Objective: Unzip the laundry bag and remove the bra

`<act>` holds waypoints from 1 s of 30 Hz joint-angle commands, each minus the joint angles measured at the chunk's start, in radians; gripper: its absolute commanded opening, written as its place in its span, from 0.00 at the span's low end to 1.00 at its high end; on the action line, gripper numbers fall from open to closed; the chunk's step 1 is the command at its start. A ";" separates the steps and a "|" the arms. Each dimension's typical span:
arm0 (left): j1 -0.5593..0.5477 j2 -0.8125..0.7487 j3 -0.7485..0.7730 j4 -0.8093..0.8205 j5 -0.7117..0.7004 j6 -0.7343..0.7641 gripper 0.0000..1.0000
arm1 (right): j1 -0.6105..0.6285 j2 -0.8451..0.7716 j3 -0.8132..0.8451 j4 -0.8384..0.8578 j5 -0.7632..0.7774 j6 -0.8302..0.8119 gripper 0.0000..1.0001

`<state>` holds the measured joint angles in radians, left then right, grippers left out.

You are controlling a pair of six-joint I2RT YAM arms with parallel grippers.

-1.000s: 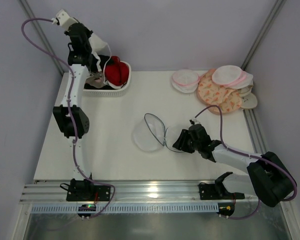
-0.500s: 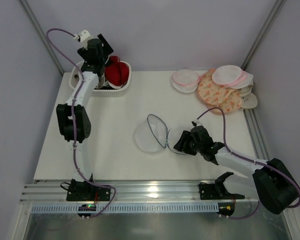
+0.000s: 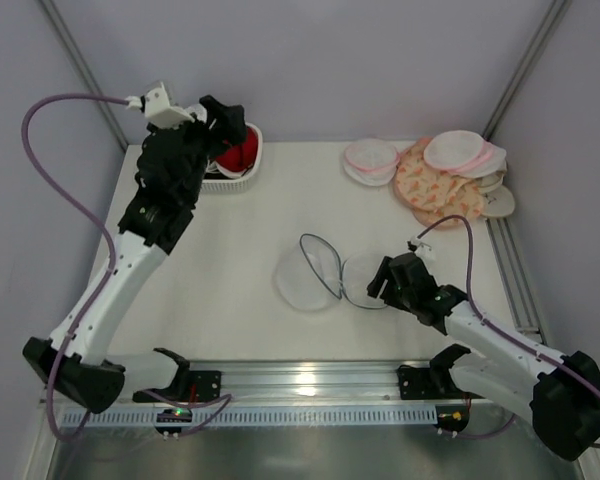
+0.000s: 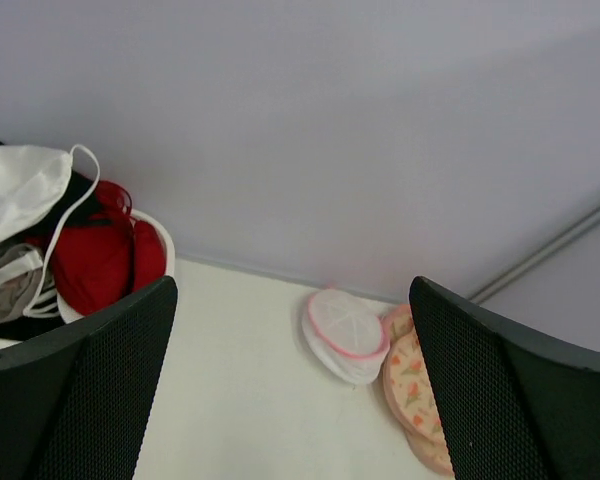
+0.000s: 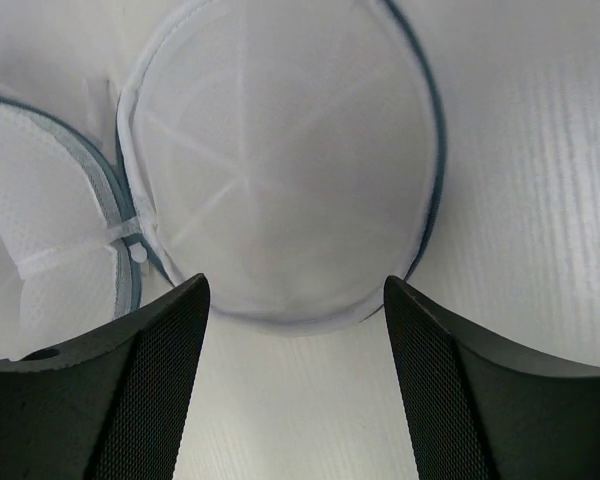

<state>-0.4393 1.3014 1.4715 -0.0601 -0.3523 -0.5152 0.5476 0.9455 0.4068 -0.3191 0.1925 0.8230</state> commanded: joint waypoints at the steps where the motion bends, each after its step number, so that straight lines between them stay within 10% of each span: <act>1: -0.050 -0.082 -0.146 -0.069 0.022 0.015 0.99 | -0.002 -0.014 0.098 -0.133 0.185 0.034 0.74; 16: -0.142 -0.470 -0.398 -0.365 0.130 -0.066 0.99 | -0.060 0.226 0.093 -0.069 0.186 0.090 0.63; 26: -0.144 -0.551 -0.425 -0.432 0.151 -0.085 0.99 | -0.060 0.265 0.078 -0.054 0.215 0.093 0.07; 30: -0.144 -0.577 -0.418 -0.463 0.173 -0.089 0.99 | -0.060 0.173 0.157 -0.193 0.312 0.053 0.04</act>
<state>-0.5804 0.7532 1.0500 -0.4927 -0.2123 -0.5957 0.4908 1.1801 0.4973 -0.4049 0.3866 0.9028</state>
